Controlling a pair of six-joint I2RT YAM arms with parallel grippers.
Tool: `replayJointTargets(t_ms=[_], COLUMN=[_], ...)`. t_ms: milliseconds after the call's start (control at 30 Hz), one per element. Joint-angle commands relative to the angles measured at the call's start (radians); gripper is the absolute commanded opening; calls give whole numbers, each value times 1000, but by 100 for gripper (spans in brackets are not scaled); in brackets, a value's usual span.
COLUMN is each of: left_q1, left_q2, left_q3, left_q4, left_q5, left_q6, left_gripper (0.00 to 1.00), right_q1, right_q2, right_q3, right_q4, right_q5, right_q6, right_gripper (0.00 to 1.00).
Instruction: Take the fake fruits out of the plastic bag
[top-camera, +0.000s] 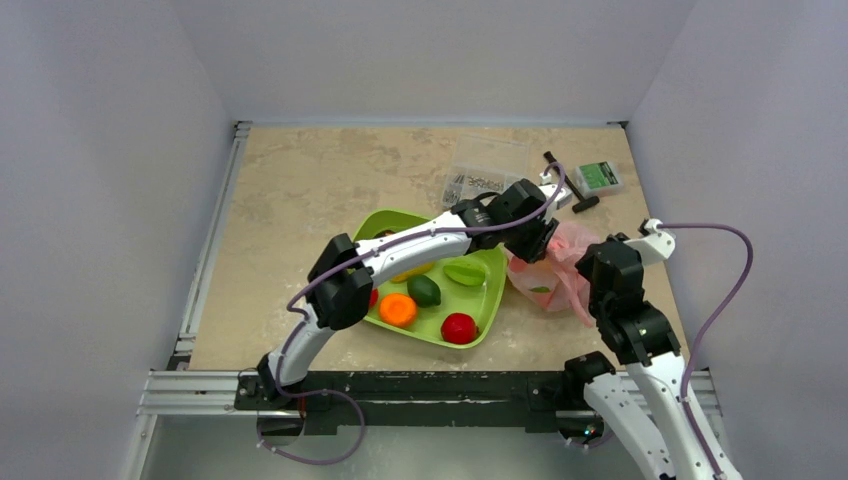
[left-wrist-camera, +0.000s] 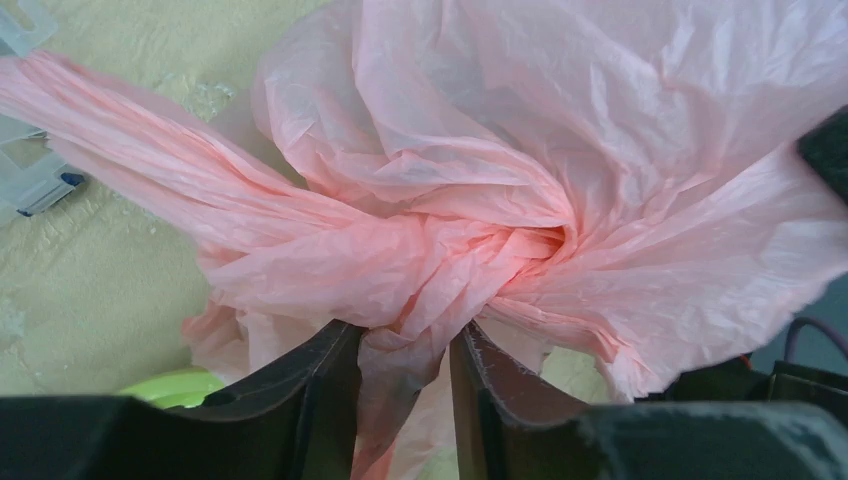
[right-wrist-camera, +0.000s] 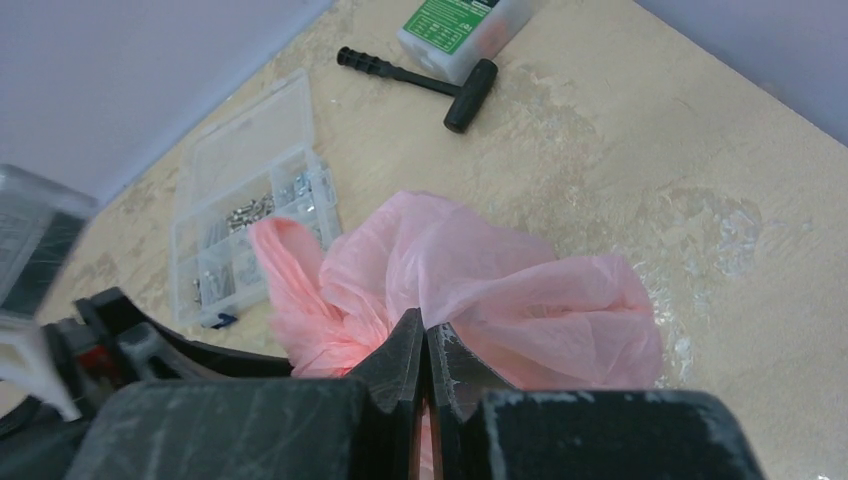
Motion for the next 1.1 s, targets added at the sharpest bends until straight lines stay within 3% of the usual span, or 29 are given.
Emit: replayJointTargets(t_ms=[0,33,67,133,233,367,433,567,733,867,1067], left_q1=[21,37,53,96,135,150,150,151,149,144,138], left_q2=[14,9,-2,-47,-138,-185,-173,-175,-207,-237,-250], left_q3=[94,93,78,5,-167,-294,-305,-350,-401,-446,-459], left_q4=[-64,-64,-62,-20,171,357,412,535,581,611,567], left_q5=[87,130,157,210,315,402,424,424,380,369,357], left_q6=[12,6,-11,-44,-116,-248,-313,-437,-475,-479,-453], left_gripper=[20,4,0,0,0,0,0,0,0,0,0], right_q1=[-4,-4,-4,-4,-4,-5,-4,-4,-4,-4,-4], right_q2=[-21,-16,-4,37,114,143,149,156,163,141,180], right_q3=[13,19,33,80,194,250,272,323,322,220,138], right_q4=[31,14,-11,-76,-164,-119,-117,-172,-264,-184,-91], right_q5=[38,74,121,200,298,237,126,-111,-398,-524,-391], right_q6=[-12,5,33,59,68,-46,-89,-131,-96,-18,99], right_gripper=[0,0,0,0,0,0,8,46,68,75,80])
